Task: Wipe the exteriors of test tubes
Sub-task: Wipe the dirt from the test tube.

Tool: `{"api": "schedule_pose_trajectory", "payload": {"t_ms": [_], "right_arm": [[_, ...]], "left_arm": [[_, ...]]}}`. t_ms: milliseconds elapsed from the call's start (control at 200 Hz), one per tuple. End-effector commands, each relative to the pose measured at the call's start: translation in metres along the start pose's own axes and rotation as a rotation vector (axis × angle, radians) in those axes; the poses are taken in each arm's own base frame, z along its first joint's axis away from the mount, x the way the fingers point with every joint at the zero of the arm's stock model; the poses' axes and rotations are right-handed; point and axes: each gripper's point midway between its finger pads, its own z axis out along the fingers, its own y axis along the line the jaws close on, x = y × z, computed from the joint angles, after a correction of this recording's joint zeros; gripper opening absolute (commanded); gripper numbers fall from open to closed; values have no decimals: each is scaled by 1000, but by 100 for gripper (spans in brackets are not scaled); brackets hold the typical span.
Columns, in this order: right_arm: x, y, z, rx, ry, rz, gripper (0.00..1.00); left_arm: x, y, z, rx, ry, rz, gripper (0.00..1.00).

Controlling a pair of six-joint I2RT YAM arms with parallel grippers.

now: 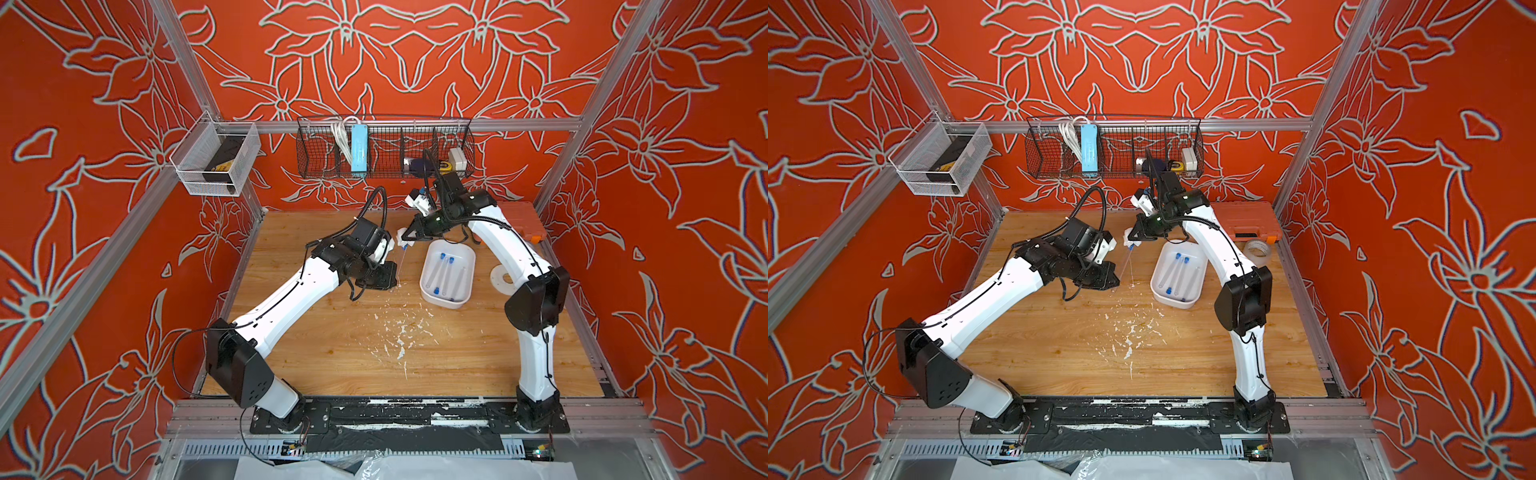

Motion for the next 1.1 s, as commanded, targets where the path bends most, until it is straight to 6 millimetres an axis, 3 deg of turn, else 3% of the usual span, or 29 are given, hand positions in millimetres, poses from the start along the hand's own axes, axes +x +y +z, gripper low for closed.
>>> {"api": "schedule_pose_trajectory", "payload": {"t_ms": [0,180,505,741,1096], "right_arm": [[-11,9,-23,-23,-62,-6,0],[-12,-2,-36,-36,-110,42,0],[14,-3,-23,-91,-97,90,0],[25,15,-14,-123,-79,58,0],[49,40,-15,-171,-90,30,0]], "left_arm": [[3,-4,-3,14,5,24,0],[1,-5,-3,20,-2,23,0],[-17,-25,-7,110,-50,3,0],[-25,-32,-2,152,-63,-11,0],[-40,-26,1,140,-90,-36,0]]}}
